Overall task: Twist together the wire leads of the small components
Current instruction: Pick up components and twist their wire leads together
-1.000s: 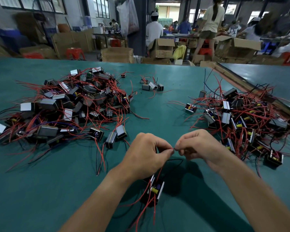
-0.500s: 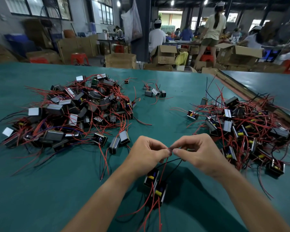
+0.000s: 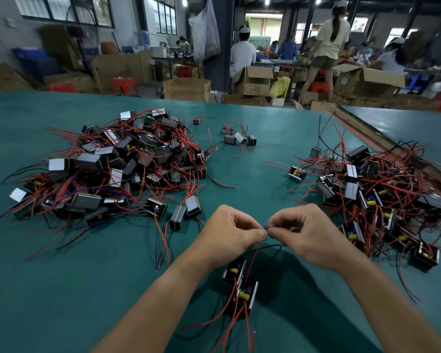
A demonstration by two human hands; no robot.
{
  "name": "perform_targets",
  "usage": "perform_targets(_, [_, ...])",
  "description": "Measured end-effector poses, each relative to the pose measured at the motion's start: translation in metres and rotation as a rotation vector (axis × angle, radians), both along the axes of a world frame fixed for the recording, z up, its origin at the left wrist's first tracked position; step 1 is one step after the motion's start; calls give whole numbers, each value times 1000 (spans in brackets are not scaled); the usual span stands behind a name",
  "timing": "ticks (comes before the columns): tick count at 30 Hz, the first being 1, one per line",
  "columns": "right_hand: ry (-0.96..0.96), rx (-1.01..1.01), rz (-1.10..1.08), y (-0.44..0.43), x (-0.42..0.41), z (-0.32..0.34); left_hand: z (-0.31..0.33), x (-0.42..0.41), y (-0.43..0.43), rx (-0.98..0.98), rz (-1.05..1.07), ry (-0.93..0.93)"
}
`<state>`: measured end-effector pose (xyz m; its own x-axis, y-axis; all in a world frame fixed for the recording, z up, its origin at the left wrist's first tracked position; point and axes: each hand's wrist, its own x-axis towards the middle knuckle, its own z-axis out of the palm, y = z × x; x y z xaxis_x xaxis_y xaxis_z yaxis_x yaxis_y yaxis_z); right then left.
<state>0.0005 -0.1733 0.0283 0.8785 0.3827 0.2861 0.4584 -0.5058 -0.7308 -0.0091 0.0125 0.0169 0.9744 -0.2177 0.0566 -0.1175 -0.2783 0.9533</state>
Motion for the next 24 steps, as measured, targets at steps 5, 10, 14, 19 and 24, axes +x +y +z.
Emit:
perform_targets(5, [96,-123,39,-6,2,3,-8,-3,-6,329,50,-395])
perform_targets(10, [101,-79,83,-8,1,4,-8,-1,-2,302,8,-410])
perform_targets(14, [161,-16,81,-11,-1,8,-5,-1,-2,228,-13,-341])
perform_targets(19, [190,226,-113,-23,7,11,-4,-1,0,206,116,-361])
perform_targets(24, [218,268,-193,-14,11,4,-3,3,3,342,179,-293])
